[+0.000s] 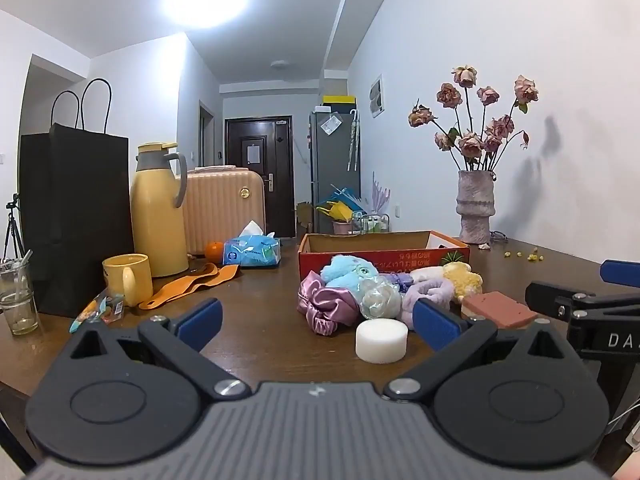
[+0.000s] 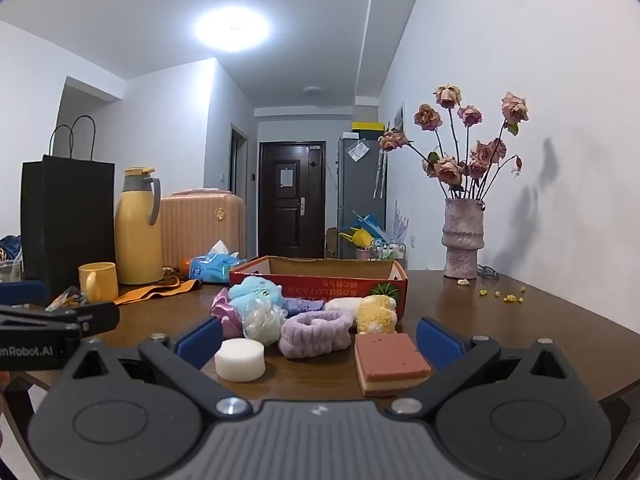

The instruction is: Organize soft objects

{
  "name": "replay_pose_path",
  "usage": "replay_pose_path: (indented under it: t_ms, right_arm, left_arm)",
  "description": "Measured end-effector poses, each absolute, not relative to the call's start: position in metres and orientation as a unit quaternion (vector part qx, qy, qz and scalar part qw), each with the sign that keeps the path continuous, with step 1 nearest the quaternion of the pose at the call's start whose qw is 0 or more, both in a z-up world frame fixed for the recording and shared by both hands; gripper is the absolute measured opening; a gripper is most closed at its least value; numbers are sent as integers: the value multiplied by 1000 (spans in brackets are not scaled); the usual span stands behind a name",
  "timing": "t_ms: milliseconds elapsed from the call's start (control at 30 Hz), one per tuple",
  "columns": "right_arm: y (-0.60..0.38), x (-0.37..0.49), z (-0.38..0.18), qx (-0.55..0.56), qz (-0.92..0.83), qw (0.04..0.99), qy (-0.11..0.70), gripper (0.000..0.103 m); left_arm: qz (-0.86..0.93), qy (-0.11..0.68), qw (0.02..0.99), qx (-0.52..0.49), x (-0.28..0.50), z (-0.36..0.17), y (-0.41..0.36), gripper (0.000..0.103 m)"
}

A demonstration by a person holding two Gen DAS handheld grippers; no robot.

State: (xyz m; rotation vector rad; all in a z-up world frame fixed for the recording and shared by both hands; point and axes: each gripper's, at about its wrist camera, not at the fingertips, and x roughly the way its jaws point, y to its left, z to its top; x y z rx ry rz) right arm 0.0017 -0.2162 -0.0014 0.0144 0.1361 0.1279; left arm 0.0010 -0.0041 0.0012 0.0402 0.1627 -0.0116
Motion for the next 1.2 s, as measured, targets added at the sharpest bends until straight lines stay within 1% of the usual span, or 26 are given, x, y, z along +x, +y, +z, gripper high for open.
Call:
replay_pose_path:
  t_ms: [1200]
  right_arm:
    - [-212, 2, -4, 2, 73, 995, 70, 103]
  left_arm:
    - [-3, 84, 996, 27, -1, 2, -2, 103]
